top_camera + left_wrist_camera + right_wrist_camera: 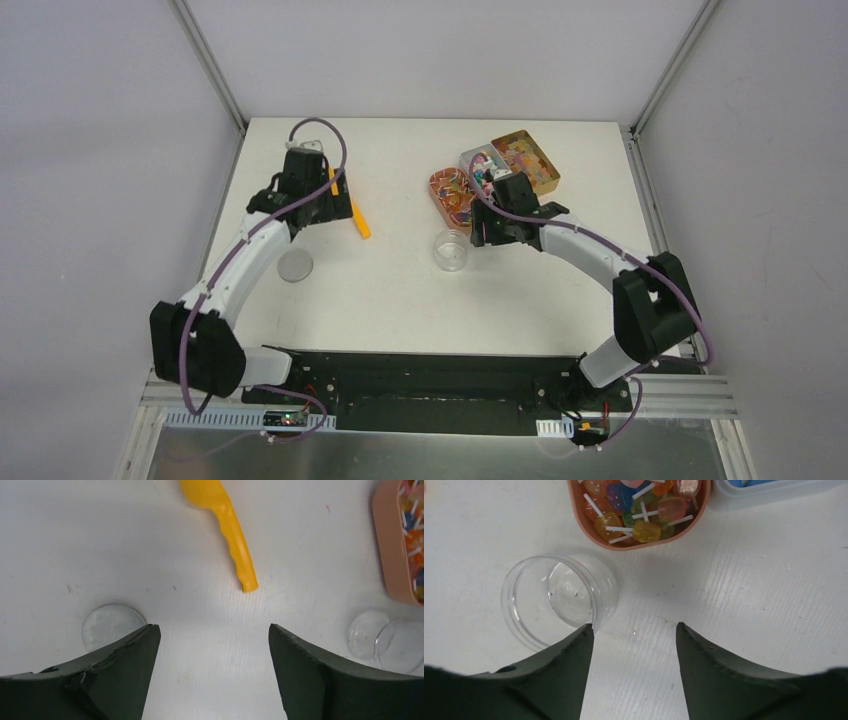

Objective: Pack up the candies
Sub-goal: Move the packing bottle to the center of the board, then pick up the spatula from the center of the board.

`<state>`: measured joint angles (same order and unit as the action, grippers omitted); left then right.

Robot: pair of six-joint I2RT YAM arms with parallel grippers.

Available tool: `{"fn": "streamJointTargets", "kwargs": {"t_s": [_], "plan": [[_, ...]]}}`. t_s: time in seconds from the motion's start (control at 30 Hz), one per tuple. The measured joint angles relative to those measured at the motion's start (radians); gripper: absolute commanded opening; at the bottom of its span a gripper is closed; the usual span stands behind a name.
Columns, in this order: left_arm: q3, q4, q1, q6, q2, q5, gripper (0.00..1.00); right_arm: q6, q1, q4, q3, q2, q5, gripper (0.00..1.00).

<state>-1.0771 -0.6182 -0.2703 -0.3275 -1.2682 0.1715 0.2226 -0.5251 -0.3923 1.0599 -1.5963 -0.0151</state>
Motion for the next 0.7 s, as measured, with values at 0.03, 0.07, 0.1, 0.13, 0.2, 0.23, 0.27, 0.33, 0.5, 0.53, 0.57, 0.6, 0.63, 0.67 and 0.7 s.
{"fn": "streamJointTargets", "kwargs": {"t_s": [0.03,0.07,0.1,0.13,0.2,0.23,0.27,0.33,0.5,0.53,0.57,0.6,0.63,0.67,0.7], "plan": [[-0.038,-0.002,0.028,-0.003,-0.048,-0.018,0.79,0.006,0.000,0.004,-0.010,0.028,-0.004,0.75],[-0.076,0.001,0.060,-0.006,-0.093,-0.030,0.77,0.013,0.000,0.008,-0.021,0.065,-0.010,0.78],[-0.109,0.002,0.089,-0.011,-0.135,-0.046,0.76,0.021,0.000,0.014,-0.032,0.103,-0.018,0.82],[-0.143,0.006,0.119,-0.018,-0.179,-0.063,0.76,0.028,0.000,0.023,-0.042,0.140,-0.025,0.87],[-0.207,0.008,0.164,-0.023,-0.266,-0.081,0.77,0.042,0.000,0.039,-0.055,0.202,-0.038,0.98],[-0.239,0.008,0.182,-0.024,-0.311,-0.085,0.77,0.050,0.000,0.048,-0.058,0.227,-0.045,1.00],[-0.261,0.009,0.189,-0.024,-0.343,-0.090,0.77,0.057,0.000,0.057,-0.061,0.249,-0.053,1.00],[-0.314,0.008,0.192,-0.025,-0.416,-0.100,0.77,0.064,0.000,0.067,-0.066,0.286,-0.063,1.00],[-0.441,0.014,0.185,-0.034,-0.569,-0.120,0.73,0.074,0.000,0.074,-0.094,0.351,-0.069,1.00],[-0.463,0.017,0.185,-0.035,-0.595,-0.126,0.71,0.075,0.000,0.074,-0.100,0.362,-0.069,1.00],[-0.486,0.019,0.185,-0.039,-0.622,-0.129,0.67,0.075,0.000,0.074,-0.105,0.373,-0.069,1.00],[-0.507,0.021,0.185,-0.043,-0.650,-0.131,0.64,0.075,0.000,0.074,-0.108,0.384,-0.069,1.00],[-0.522,0.022,0.185,-0.046,-0.670,-0.134,0.62,0.074,0.000,0.074,-0.109,0.393,-0.070,1.00],[-0.541,0.022,0.185,-0.046,-0.696,-0.139,0.62,0.070,0.000,0.074,-0.109,0.399,-0.071,1.00],[-0.560,0.023,0.185,-0.045,-0.720,-0.144,0.62,0.063,0.000,0.075,-0.109,0.406,-0.072,1.00]]}}
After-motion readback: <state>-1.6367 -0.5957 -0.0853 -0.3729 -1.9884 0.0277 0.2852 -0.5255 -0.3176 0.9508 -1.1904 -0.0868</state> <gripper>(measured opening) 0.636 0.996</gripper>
